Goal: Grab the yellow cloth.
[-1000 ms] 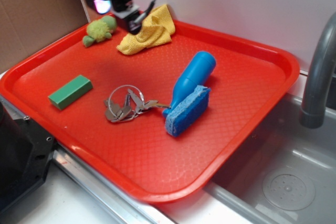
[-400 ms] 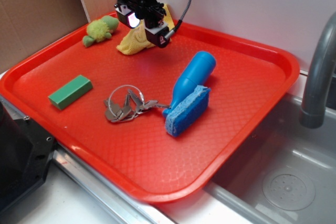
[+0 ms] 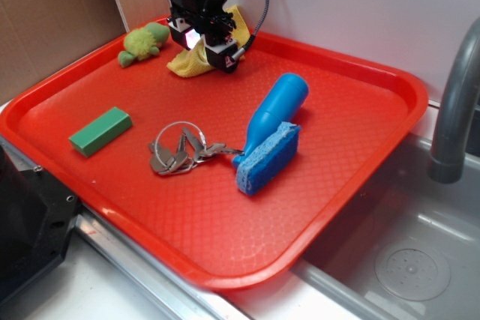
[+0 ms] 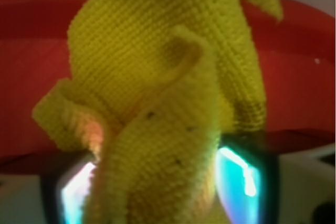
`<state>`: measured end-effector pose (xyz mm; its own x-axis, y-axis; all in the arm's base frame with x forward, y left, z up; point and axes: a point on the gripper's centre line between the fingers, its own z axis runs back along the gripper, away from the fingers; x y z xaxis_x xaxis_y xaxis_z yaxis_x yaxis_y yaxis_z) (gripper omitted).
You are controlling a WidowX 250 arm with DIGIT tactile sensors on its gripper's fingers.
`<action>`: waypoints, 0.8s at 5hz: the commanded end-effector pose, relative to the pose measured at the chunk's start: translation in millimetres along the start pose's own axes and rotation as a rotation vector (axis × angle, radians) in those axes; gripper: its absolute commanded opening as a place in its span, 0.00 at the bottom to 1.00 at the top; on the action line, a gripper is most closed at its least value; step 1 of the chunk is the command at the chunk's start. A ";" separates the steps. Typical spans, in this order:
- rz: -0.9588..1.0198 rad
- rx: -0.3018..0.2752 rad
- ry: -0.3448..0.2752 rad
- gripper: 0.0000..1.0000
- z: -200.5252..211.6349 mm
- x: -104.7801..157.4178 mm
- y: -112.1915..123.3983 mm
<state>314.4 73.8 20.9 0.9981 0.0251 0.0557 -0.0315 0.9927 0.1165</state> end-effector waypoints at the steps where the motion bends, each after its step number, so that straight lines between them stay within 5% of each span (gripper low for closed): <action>1: 0.105 0.015 -0.059 0.00 65.5 -20.2 31.4; 4: 0.343 0.116 -0.015 0.00 194.1 -112.2 -27.1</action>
<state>184.2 26.8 193.8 0.9321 0.3544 0.0754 -0.3622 0.9082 0.2095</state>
